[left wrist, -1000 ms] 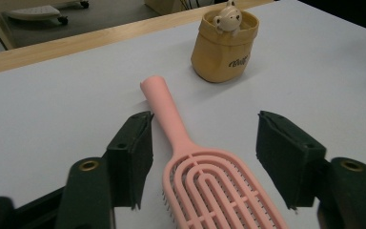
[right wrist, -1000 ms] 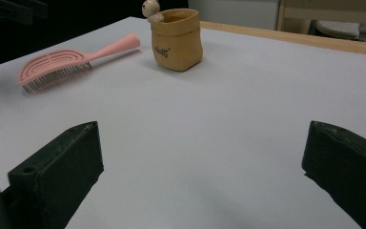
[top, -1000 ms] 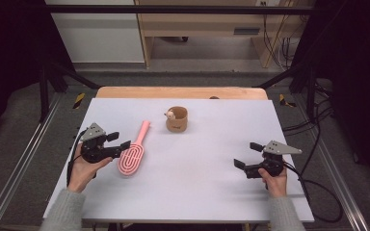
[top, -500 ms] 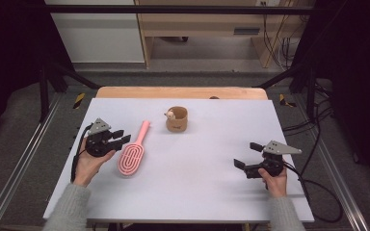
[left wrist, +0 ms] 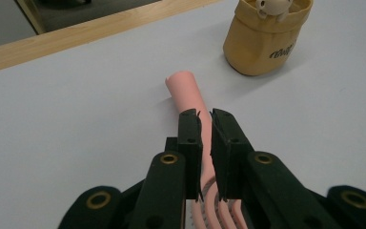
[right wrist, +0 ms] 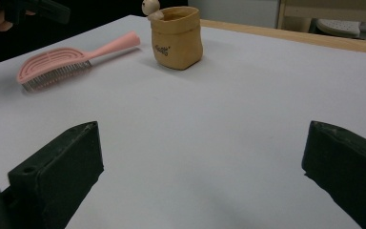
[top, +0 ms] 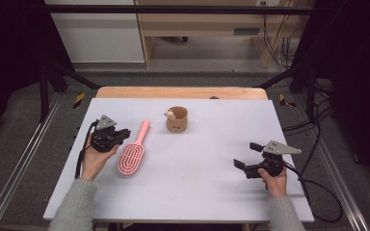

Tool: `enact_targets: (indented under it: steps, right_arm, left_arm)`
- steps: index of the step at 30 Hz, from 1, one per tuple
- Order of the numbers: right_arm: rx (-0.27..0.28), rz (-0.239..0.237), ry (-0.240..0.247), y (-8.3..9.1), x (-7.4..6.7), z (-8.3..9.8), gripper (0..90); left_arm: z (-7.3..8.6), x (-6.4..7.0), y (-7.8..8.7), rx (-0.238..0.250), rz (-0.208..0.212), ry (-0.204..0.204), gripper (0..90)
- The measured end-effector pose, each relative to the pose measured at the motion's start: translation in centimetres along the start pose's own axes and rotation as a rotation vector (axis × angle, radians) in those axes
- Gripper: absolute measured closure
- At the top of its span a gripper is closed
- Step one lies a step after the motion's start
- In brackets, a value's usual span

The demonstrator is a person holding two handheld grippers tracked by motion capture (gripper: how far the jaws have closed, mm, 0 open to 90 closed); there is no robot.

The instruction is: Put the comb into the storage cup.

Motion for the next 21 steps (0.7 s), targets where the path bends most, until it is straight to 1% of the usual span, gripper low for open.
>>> enact_targets:
  steps: [3,7,9,10,13,16,17,20,21]
  right_arm:
    - [0.0,0.0,0.002,0.0,0.0,0.0,0.3]
    - [-0.001,0.0,0.003,0.0,0.0,0.0,0.3]
    - [-0.001,0.0,0.002,0.0,0.0,0.0,0.3]
    - [0.0,0.0,0.002,0.0,0.0,0.0,0.3]
    - [-0.001,0.001,0.004,0.0,0.0,0.0,0.4]
    - [-0.003,-0.001,0.004,0.0,0.0,0.0,0.3]
    - [-0.003,0.0,0.004,-0.1,0.0,0.0,0.3]
    - [-0.003,0.0,0.005,-0.1,0.0,0.0,0.3]
    - [-0.003,0.0,0.005,-0.1,0.0,0.0,0.3]
  left_arm:
    - [-0.2,0.0,-0.4,-0.004,0.001,0.003,85.6]
    - [-0.5,0.1,-0.8,-0.005,-0.009,0.0,89.5]
    - [-0.6,0.1,-1.1,-0.009,-0.004,0.005,89.6]
    - [-0.6,0.1,-1.2,-0.013,-0.011,0.003,89.7]
    - [-0.7,0.0,-1.8,-0.033,-0.011,0.003,89.7]
    - [-0.7,-0.1,-2.2,-0.039,-0.014,0.005,89.7]
    - [-0.6,-0.2,-2.5,-0.046,-0.021,0.002,89.7]
    - [-0.6,-0.2,-2.9,-0.052,-0.021,-0.001,89.8]
    - [-0.5,-0.3,-3.3,-0.061,-0.027,-0.006,89.8]
Point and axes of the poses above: each handheld gripper's, and its own axes: y roughly backward along the jaws, z roughly out of its underside, x roughly to its right, the point moved 2 cm from there along -y, roughly forward along the jaws, and after that the axes turned 6 degrees about -y, right-handed, at the moved point
